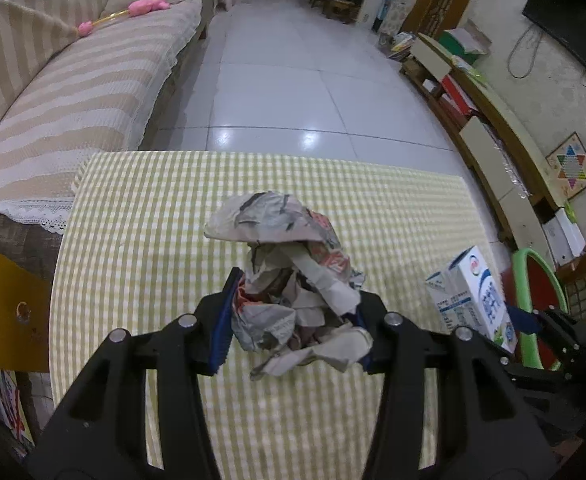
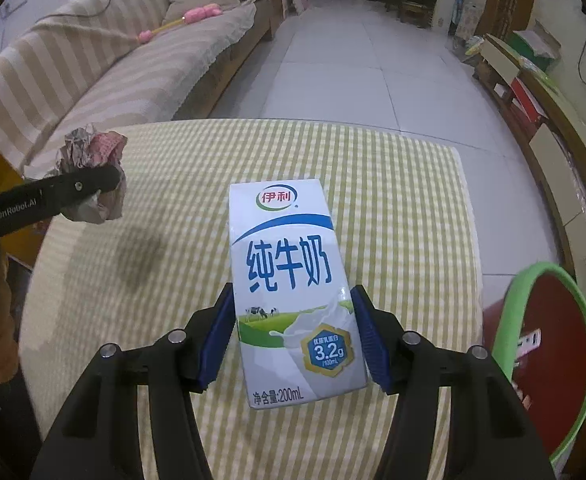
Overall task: Collect trash
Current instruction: 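Carry the newspaper and milk carton over the bucket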
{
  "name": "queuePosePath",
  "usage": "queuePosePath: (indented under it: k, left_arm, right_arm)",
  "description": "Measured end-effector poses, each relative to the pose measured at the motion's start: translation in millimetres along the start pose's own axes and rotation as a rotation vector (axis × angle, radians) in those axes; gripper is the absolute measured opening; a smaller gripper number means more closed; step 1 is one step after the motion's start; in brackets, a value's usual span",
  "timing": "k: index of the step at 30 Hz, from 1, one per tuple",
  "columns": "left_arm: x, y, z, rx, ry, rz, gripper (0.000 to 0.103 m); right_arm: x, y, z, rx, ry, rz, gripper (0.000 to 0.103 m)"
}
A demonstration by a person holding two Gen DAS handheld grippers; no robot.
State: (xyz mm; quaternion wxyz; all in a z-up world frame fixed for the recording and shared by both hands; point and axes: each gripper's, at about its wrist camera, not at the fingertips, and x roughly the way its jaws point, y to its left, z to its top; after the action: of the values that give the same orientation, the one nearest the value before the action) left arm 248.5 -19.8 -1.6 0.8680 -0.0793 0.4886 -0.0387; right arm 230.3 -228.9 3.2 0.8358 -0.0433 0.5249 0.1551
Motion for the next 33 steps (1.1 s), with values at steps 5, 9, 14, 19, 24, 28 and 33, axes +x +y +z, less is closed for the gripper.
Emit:
queuePosePath:
  k: [5, 9, 14, 19, 24, 28, 33]
  left_arm:
    - [-26, -17, -11, 0.029, -0.024, -0.027, 0.046]
    - [-41, -31, -18, 0.044, -0.033, -0.054, 0.046]
    - [-53, -48, -31, 0.074, -0.034, -0.078, 0.046]
    - [-59, -60, -41, 0.099, -0.024, -0.098, 0.046]
    - [-59, -74, -46, 0.113, -0.008, -0.134, 0.046]
    - [-59, -89, -47, 0.126, 0.0, -0.163, 0.046]
    - [-59, -116, -45, 0.164, 0.003, -0.199, 0.046]
  right_arm:
    - [-35, 1, -17, 0.009, -0.029, 0.023, 0.056]
    - [-59, -4, -25, 0.012, -0.06, 0.031, 0.056]
    - [-83, -15, -45, 0.025, -0.086, 0.034, 0.056]
    - [-100, -32, -60, 0.067, -0.11, 0.027, 0.055]
    - [-114, -54, -70, 0.118, -0.142, 0.001, 0.055]
    - [-124, -75, -72, 0.176, -0.169, -0.003, 0.055]
    - [-138, -95, -73, 0.222, -0.202, -0.019, 0.055]
